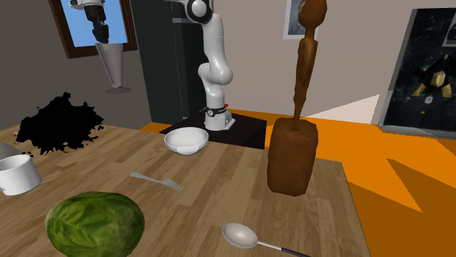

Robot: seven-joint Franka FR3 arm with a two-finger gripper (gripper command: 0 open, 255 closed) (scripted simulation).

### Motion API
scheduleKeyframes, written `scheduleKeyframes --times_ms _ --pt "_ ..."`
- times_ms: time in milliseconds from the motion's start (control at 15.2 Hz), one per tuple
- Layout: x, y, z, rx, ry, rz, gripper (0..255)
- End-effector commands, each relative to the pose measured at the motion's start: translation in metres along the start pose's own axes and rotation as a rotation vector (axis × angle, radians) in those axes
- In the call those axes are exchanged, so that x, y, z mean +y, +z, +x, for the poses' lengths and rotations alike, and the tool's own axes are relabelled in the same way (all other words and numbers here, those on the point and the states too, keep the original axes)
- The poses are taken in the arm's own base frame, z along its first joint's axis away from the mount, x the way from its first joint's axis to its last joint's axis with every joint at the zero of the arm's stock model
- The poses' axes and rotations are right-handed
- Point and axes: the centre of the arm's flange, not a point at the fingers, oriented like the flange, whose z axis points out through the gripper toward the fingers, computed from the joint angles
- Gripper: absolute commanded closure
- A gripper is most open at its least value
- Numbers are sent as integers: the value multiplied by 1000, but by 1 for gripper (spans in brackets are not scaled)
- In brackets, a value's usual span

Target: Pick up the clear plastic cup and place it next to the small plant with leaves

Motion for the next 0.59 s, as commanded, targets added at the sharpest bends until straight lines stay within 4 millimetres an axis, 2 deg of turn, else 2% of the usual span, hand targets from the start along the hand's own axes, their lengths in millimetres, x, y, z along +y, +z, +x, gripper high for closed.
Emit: scheduleKeyframes --times_ms 0,528 --pt "2 10 0 1 0 0 255" --pt "9 51 -1 1 0 0 255"
